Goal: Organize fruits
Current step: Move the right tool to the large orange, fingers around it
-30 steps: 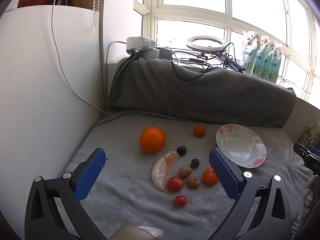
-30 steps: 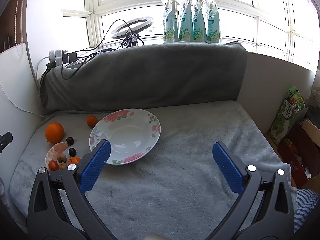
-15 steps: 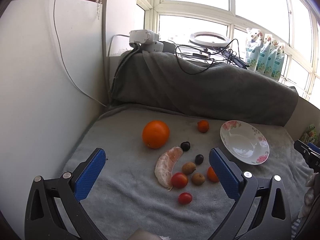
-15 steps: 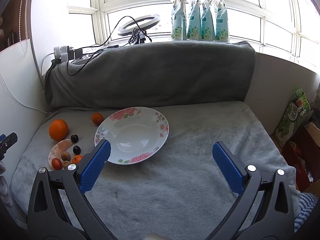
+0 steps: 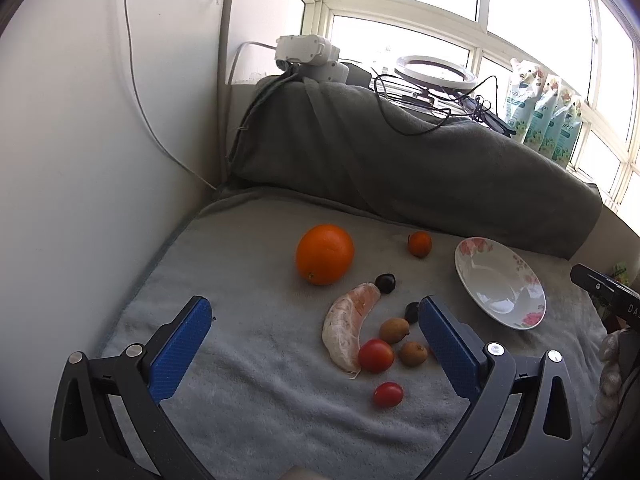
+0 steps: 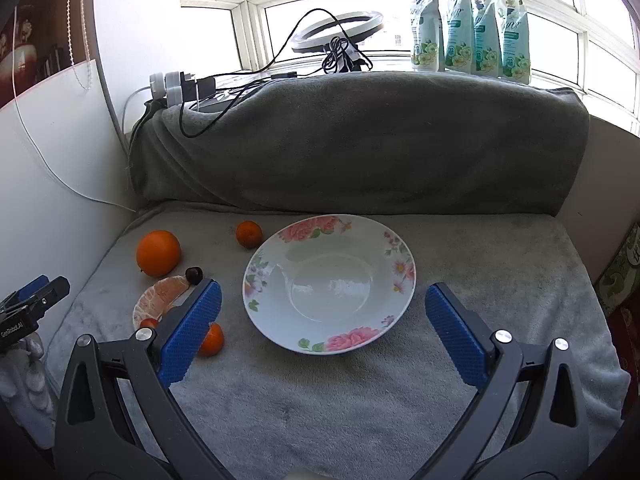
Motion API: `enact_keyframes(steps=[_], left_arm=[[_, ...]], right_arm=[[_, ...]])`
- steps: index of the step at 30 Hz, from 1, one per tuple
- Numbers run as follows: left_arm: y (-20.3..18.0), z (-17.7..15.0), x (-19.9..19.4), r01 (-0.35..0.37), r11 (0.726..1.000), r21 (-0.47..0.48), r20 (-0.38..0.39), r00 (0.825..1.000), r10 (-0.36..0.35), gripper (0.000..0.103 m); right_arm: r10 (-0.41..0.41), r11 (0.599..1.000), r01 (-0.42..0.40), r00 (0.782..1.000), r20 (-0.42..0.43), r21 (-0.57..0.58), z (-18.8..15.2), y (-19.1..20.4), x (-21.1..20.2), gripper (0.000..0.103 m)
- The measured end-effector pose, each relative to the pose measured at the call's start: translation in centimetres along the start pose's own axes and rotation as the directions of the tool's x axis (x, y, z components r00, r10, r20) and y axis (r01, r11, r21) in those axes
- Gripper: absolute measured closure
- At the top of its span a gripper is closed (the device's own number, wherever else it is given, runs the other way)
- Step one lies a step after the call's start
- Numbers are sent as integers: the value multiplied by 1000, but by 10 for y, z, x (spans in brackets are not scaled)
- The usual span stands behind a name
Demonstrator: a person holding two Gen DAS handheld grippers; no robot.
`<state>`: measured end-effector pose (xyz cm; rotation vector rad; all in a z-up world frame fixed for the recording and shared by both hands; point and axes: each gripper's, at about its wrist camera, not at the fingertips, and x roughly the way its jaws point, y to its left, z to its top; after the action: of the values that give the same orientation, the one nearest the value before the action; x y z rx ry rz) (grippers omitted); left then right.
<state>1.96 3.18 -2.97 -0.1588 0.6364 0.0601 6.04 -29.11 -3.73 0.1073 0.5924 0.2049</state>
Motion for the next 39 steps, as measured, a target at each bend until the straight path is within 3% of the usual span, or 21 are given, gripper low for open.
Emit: enact_keyframes(steps=[8, 15, 17, 29, 32, 39], left_arm=[[8, 1, 25, 45, 998, -32, -49, 998, -47, 5], [15, 1, 53, 78, 995, -60, -88, 993, -83, 9], [18, 1, 60, 93, 993, -78, -103, 990, -101, 15], [30, 2, 98, 130, 983, -133, -158, 976, -150, 21], [32, 3, 108, 138, 980, -144, -169, 972, -162, 25], [36, 7, 128, 169, 971, -167, -197, 960, -201, 30]], right_arm=[[111, 993, -114, 991, -77, -39, 23, 28, 41, 0], [212, 973, -225, 963, -168, -59, 38, 61, 81, 0], [228, 967, -245, 956, -186, -72, 42, 72, 91, 0], [330, 939, -343, 890, -314, 13, 51, 108, 154, 2], [353, 931, -364, 870, -345, 35, 52, 115, 167, 11], [403, 912, -398, 825, -396, 99, 53, 131, 195, 11]])
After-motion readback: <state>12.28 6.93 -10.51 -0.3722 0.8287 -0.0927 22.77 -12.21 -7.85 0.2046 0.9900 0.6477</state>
